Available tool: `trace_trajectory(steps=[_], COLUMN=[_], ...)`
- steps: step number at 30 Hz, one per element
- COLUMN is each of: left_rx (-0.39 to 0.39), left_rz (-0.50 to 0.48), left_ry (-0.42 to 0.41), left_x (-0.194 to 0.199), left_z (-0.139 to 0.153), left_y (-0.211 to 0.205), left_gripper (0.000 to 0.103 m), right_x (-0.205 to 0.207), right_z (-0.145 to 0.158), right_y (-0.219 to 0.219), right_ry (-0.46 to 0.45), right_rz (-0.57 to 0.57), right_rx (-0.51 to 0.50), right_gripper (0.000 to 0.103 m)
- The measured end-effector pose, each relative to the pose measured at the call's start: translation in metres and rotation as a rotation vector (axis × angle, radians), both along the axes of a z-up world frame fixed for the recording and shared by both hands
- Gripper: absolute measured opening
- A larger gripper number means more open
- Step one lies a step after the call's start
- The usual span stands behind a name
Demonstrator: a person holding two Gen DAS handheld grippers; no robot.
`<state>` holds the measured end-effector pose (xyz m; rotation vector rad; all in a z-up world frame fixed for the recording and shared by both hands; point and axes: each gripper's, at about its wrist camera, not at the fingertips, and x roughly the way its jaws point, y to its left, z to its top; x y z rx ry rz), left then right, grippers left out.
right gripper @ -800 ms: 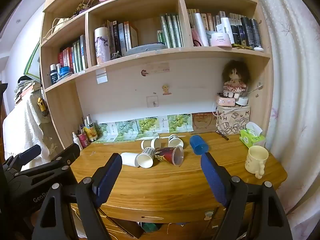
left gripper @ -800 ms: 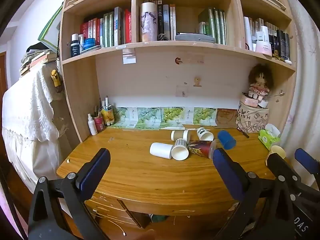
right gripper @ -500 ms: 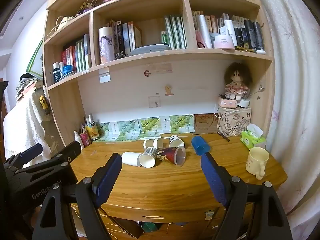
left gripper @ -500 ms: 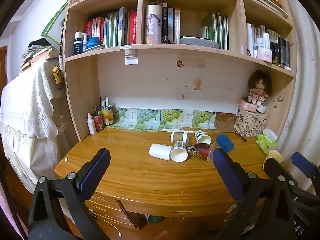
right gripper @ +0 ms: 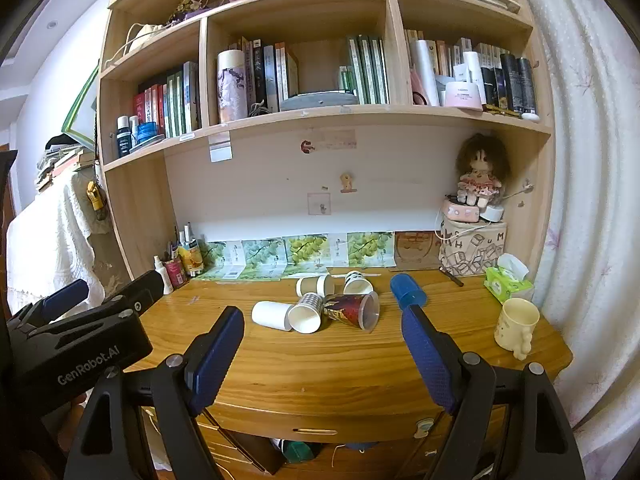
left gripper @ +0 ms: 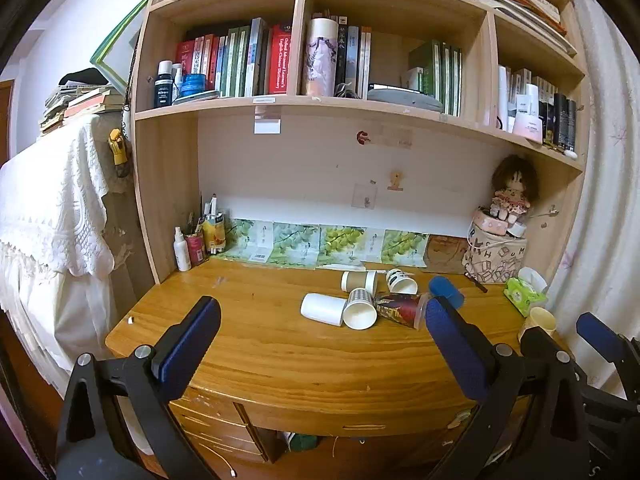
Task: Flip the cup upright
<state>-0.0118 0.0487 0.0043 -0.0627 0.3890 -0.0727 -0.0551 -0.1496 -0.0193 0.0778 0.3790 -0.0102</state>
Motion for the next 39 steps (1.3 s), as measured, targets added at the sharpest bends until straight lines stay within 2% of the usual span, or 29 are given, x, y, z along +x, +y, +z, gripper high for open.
trace_trajectory(steps=[16, 23, 29, 39], left_rx=[0.033, 0.025, -0.001, 0.012], left_rz=[-0.062, -0.096, -0.123, -0.134], left_ry=[0.016, 0.056, 0.093, 0.121], left_x=[-0.001, 0.005, 0.014, 0.033], left_z=[-0.006, -0.011, -0.017, -0.023], left_y=[0.036, 0.042, 0.039, 0.02], left_gripper=[0.102, 0.102, 0.102, 0.102], right_x=[-0.014, -0.024, -0.027, -0.012], right_z=[-0.005, -0.012, -0.016, -0.026], right_y=[0.037, 0.046, 0.042, 0.015], right_ry=[0.003, 0.02, 0.043, 0.095], right_rz=[-0.086, -0.142, -0.189, -0.232], right_rx=[0.059, 0.074, 0.083, 0.156], right_gripper=[0.082, 0.082, 0.082, 0.082])
